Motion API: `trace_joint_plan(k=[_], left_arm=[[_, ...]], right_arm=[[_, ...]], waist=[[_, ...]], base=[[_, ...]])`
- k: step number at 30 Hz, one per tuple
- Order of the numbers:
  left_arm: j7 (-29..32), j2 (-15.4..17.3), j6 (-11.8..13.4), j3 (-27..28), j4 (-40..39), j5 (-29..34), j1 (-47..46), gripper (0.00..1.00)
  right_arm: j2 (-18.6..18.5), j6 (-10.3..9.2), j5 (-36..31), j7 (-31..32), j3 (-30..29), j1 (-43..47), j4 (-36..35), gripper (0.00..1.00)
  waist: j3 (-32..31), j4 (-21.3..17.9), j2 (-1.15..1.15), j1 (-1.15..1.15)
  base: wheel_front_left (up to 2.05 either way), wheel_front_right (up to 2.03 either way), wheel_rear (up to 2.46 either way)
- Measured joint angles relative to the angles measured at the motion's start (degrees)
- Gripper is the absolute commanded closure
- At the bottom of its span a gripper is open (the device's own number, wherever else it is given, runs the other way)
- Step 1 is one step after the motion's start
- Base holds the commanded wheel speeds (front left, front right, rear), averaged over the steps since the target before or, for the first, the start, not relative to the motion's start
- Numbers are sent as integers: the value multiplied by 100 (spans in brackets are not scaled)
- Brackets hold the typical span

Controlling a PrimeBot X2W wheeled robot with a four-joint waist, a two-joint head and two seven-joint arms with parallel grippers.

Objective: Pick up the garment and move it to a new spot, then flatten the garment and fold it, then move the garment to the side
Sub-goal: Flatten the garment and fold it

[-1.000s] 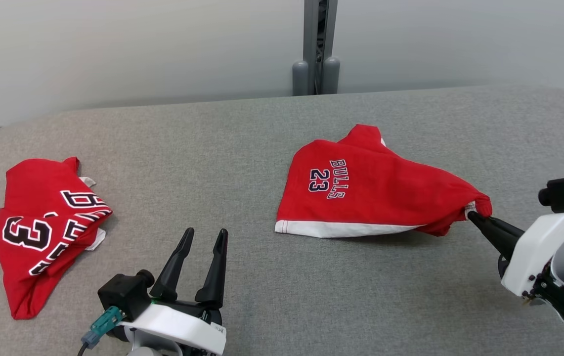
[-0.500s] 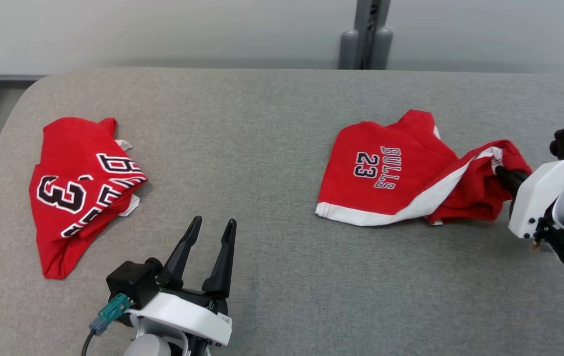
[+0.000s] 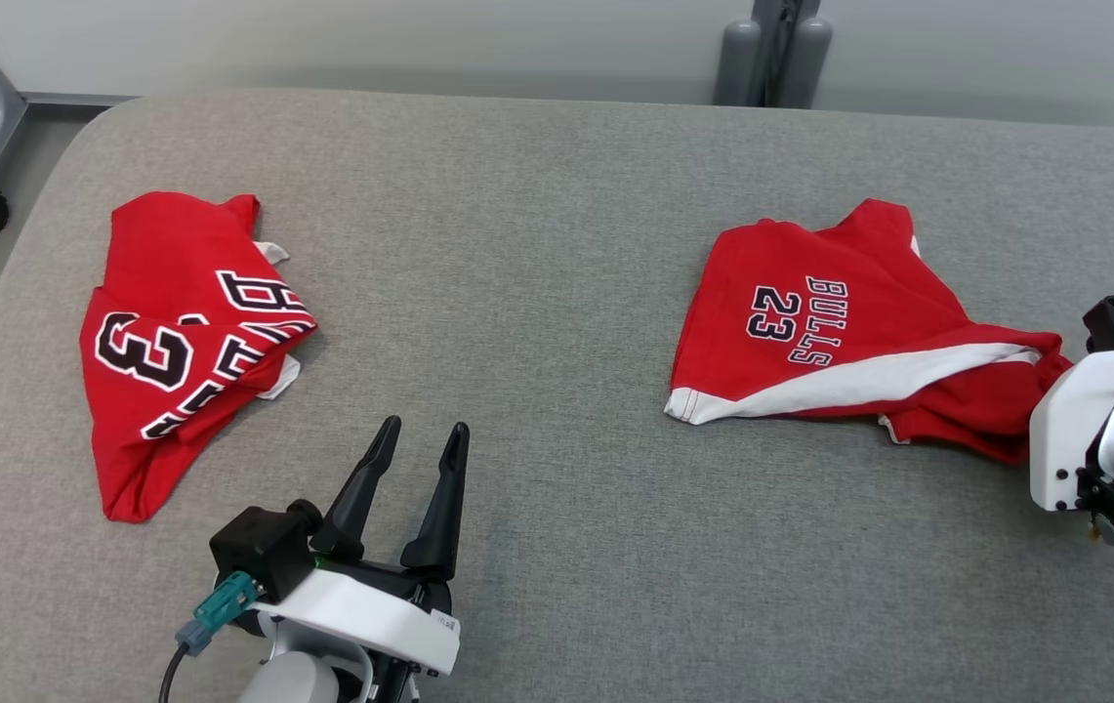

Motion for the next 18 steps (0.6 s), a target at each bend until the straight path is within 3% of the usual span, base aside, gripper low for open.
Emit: trace_joint_plan(k=[5, 6, 7, 14, 18], left_arm=[[0, -1, -1, 2, 1, -20, -21, 0], [0, -1, -1, 7, 2, -23, -30, 0], [0, -1, -3, 4, 5, -23, -40, 0], [0, -1, -9, 29, 31, -49, -77, 0], [0, -3, -8, 56, 33, -81, 0, 0]], right_arm=[[64, 1, 281, 4, 121, -14, -56, 100], [81, 1, 347, -27, 136, -8, -90, 58], [89, 1, 378, -77, 159, -5, -129, 0], [201, 0, 962, -557, 294, 62, -881, 0], [64, 0, 1167, -739, 419, 149, -1355, 0]], waist=[[3, -159, 0, 0], [2, -197, 0, 0], [-1, -236, 0, 0], [-142, -494, 0, 0], [-300, -645, 0, 0]], base=[[0, 0, 0], [0, 0, 0], [0, 0, 0], [0, 0, 0], [0, 0, 0]])
